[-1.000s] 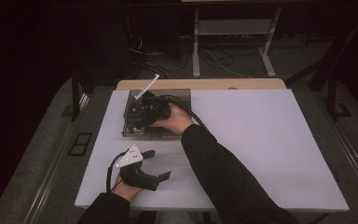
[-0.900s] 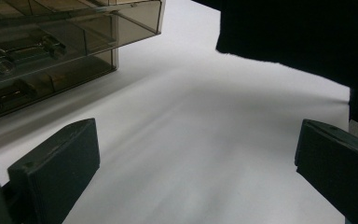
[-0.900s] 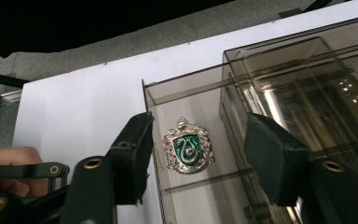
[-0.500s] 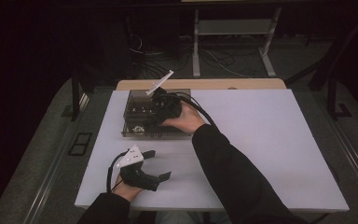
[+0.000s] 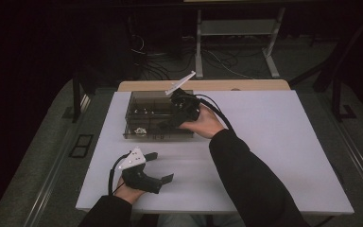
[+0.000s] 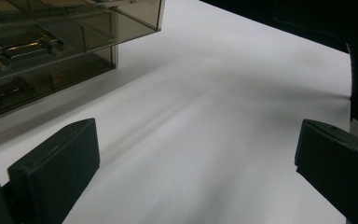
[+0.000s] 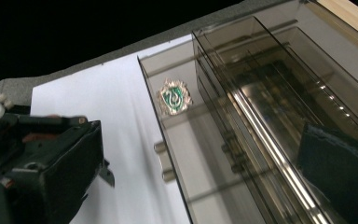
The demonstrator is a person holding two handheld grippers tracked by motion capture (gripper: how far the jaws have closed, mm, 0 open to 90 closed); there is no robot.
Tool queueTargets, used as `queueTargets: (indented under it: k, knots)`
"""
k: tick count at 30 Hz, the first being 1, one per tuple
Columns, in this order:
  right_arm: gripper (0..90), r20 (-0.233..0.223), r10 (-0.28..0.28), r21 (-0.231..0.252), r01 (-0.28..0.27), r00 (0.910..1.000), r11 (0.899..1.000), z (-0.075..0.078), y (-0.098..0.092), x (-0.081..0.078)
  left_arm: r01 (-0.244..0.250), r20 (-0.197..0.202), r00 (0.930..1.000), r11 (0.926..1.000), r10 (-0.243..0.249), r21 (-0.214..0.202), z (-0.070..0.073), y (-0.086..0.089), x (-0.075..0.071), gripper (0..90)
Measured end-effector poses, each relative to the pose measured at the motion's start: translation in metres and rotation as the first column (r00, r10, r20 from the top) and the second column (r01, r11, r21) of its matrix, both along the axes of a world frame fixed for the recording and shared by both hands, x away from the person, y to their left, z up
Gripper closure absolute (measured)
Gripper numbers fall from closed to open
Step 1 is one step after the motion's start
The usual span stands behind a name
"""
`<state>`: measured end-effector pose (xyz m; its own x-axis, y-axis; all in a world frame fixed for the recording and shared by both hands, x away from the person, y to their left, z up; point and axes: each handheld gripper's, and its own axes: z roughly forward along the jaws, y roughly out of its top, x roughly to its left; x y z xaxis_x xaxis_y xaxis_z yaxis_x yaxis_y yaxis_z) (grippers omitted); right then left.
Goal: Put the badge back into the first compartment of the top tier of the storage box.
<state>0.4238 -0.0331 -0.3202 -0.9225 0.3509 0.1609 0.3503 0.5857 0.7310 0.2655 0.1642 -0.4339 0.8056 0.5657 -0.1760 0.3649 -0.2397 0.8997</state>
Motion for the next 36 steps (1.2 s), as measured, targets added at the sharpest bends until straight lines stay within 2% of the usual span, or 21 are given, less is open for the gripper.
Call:
queueTargets:
  k: [8, 11, 12, 14, 20, 36]
  knots:
    - [0.4, 0.013, -0.022, -0.007, 0.022, 0.9997, 1.0, 0.001, -0.025, -0.008, -0.003, -0.002, 1.0, 1.0, 0.003, 0.001, 0.0, 0.0, 0.0, 0.0]
    - [0.4, 0.0, -0.039, 0.002, 0.039, 0.9992, 0.999, 0.001, -0.032, -0.012, -0.005, -0.003, 1.0, 1.0, 0.005, 0.002, 0.0, 0.0, 0.0, 0.0]
    - [0.4, 0.015, -0.035, -0.01, 0.035, 0.9993, 0.999, 0.0, -0.034, -0.012, -0.005, -0.003, 1.0, 1.0, 0.005, 0.002, 0.0, 0.0, 0.0, 0.0]
    - [0.4, 0.006, -0.046, -0.01, 0.046, 0.9989, 0.999, 0.001, -0.038, -0.015, -0.005, -0.003, 1.0, 1.0, 0.005, 0.003, 0.0, 0.0, 0.0, 0.0]
    - [0.4, 0.018, -0.057, -0.013, 0.057, 0.9982, 0.998, 0.003, -0.048, -0.021, -0.007, -0.004, 1.0, 1.0, 0.007, 0.005, 0.0, 0.0, 0.0, 0.0]
    - [0.5, 0.018, -0.129, -0.016, 0.129, 0.9915, 0.991, 0.003, -0.091, -0.042, -0.01, -0.002, 0.9999, 0.9999, 0.01, 0.005, -0.001, 0.0, 0.001, 0.0]
